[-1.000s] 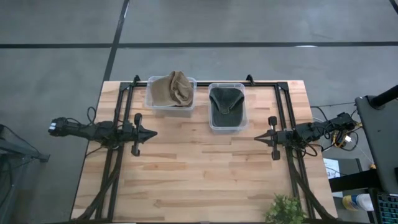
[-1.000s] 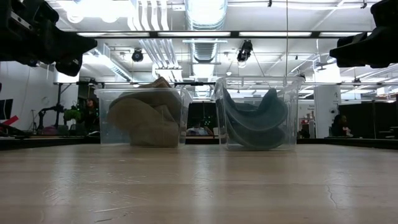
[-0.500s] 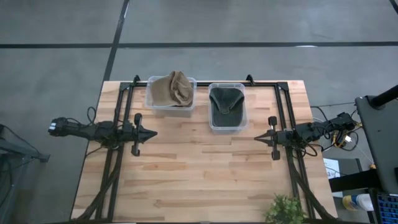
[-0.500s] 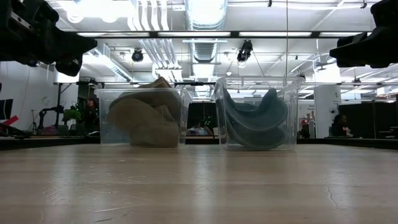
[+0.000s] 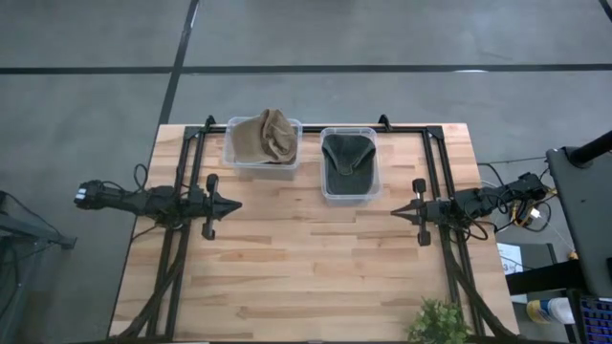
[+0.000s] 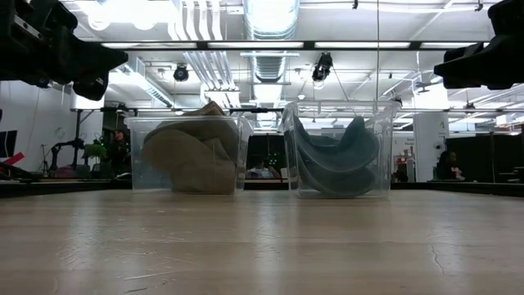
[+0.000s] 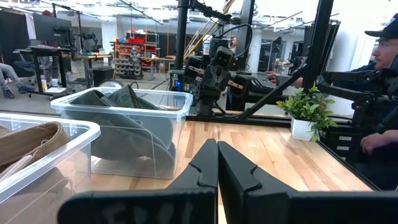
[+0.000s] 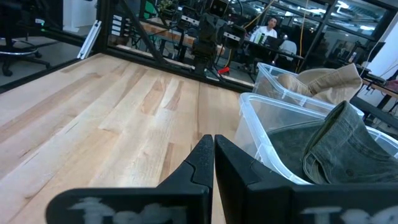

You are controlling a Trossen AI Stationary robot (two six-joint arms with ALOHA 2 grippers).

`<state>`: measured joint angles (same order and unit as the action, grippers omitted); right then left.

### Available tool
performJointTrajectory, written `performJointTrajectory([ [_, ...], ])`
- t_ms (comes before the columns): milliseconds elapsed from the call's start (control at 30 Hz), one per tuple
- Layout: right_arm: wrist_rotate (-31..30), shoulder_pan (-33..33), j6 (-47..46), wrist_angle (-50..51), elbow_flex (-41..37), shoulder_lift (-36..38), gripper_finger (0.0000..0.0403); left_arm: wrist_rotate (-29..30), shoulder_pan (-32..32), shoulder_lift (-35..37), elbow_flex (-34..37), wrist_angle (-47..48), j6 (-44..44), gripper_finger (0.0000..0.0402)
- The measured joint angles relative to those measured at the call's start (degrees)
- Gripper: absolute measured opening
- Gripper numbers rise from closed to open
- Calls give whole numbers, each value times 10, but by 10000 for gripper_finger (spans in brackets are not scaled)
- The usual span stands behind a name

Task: Pick & Place hat
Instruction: Return to Home Position

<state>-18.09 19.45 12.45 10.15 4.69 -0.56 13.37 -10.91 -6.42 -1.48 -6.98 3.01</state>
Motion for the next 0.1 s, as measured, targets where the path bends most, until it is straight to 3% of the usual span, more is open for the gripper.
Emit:
performJointTrajectory([
  [100,0,0,0,0,0,0,9,0,0,0,0,0,0,3],
])
